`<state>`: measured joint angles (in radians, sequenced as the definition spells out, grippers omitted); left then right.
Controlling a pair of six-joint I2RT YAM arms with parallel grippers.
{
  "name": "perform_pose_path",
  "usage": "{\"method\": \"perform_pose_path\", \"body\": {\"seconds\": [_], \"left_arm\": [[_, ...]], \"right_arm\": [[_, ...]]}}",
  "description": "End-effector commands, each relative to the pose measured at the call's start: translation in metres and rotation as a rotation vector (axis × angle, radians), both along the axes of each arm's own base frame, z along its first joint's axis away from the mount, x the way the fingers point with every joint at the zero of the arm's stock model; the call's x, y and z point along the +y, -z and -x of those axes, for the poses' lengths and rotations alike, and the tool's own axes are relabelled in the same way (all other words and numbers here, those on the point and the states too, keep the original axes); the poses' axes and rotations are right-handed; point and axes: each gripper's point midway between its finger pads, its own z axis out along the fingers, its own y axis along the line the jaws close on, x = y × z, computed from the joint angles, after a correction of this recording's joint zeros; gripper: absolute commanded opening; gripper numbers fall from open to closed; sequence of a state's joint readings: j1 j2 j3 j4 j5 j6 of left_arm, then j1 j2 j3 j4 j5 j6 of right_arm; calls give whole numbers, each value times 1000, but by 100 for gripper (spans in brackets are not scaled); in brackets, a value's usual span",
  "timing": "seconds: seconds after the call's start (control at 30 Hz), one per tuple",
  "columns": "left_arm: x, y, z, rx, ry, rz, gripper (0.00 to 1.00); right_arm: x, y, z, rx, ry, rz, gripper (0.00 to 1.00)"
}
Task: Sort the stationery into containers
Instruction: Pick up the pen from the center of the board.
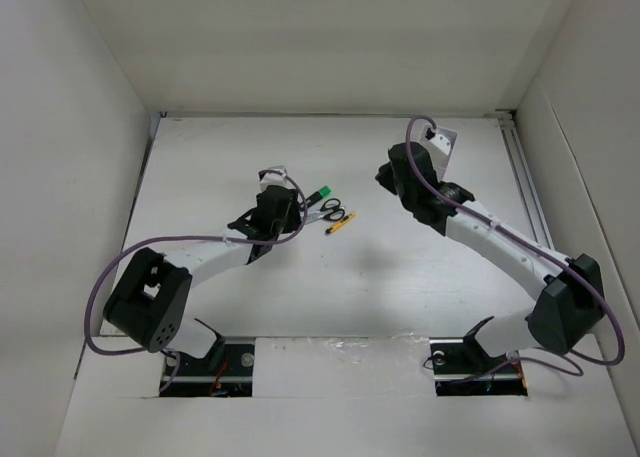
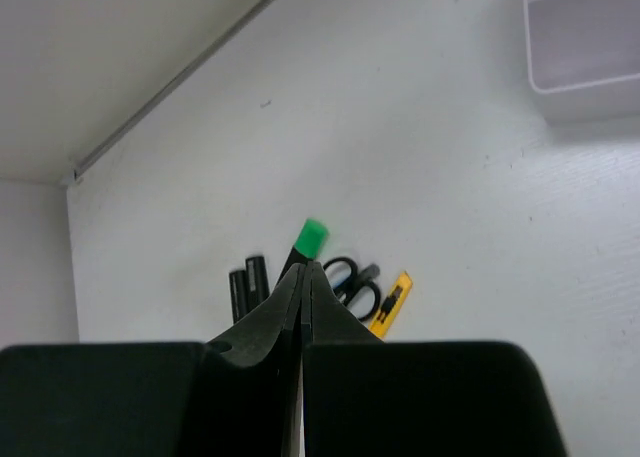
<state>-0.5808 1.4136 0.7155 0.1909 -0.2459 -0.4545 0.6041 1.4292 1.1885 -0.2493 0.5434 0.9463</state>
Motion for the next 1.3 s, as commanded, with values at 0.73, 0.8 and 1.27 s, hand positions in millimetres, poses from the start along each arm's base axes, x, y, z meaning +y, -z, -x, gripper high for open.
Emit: {"method": "perform_pose_path", "body": {"seconds": [0.73, 0.8, 1.27], "left_arm": [[34, 6, -61, 51, -179, -85, 39], [31, 10, -62, 62, -171, -84, 40], [38, 35, -69, 119, -163, -97, 34]], "right_arm": [[23, -19, 50, -69, -181, -148, 40], [22, -20, 51, -77, -181, -153, 43], [26, -18, 51, -72, -199, -159, 43]]}}
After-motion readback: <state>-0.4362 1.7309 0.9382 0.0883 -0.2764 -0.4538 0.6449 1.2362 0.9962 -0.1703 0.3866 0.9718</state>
